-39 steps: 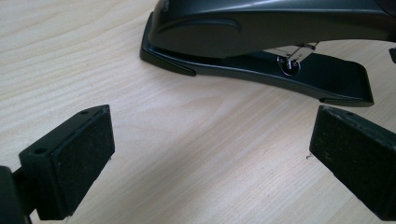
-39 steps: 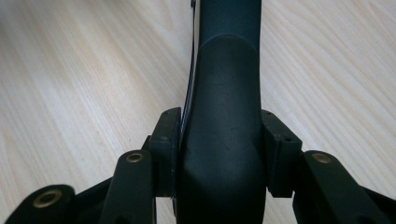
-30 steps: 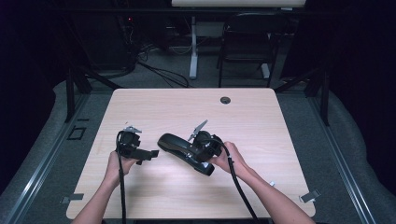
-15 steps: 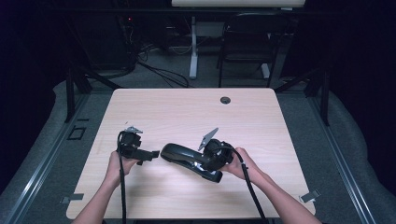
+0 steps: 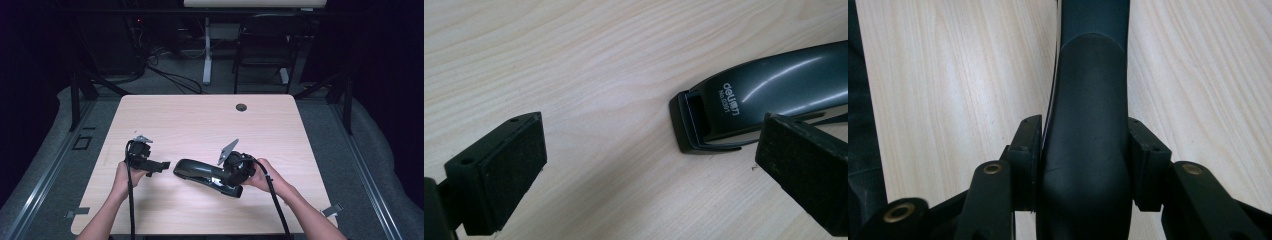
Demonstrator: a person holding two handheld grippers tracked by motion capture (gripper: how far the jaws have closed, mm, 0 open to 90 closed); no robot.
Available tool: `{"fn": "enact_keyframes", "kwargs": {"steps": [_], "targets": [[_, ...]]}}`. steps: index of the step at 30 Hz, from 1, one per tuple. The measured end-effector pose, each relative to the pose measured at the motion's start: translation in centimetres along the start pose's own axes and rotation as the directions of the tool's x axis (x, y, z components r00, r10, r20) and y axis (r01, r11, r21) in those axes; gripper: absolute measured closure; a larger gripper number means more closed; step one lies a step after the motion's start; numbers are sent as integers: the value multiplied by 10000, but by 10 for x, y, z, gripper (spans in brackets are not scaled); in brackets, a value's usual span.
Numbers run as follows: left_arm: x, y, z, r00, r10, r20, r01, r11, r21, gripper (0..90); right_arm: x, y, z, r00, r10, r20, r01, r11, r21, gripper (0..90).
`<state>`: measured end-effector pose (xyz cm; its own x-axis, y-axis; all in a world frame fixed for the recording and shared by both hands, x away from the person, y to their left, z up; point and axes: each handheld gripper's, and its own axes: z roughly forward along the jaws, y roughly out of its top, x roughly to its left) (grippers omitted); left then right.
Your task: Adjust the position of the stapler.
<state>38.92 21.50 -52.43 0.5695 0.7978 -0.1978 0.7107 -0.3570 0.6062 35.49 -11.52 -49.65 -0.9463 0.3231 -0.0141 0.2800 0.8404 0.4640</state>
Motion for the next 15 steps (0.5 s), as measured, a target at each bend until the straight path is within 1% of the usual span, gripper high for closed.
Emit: {"fn": "enact_keyframes", "kwargs": {"steps": [1,2,5,7,9,12,15], "targets": [[0,0,0,10000,0,0,0,10000,0,2,0,0,0,10000,0,0,0,10000,0,556],[0,0,0,10000,-18,1,18,10000,2,2,0,-2,-1,9998,-187,-53,186,9998,-43,554],[0,0,0,10000,-10,-6,10,10000,-14,2,-2,-7,-3,9986,-457,-273,454,9989,-117,555],[0,0,-1,10000,-16,-5,16,10000,-7,2,-3,-10,-6,9966,-717,-415,716,9974,-45,556],[0,0,0,10000,-18,-13,18,10000,-16,2,-3,-12,-8,9953,-846,-462,847,9964,-14,556],[0,0,0,10000,-9,-6,9,10000,-8,2,-4,-14,-10,9943,-925,-530,924,9957,-30,556],[0,0,0,10000,-8,-4,8,10000,-9,2,-4,-15,-11,9945,-900,-541,900,9959,-33,555]]}}
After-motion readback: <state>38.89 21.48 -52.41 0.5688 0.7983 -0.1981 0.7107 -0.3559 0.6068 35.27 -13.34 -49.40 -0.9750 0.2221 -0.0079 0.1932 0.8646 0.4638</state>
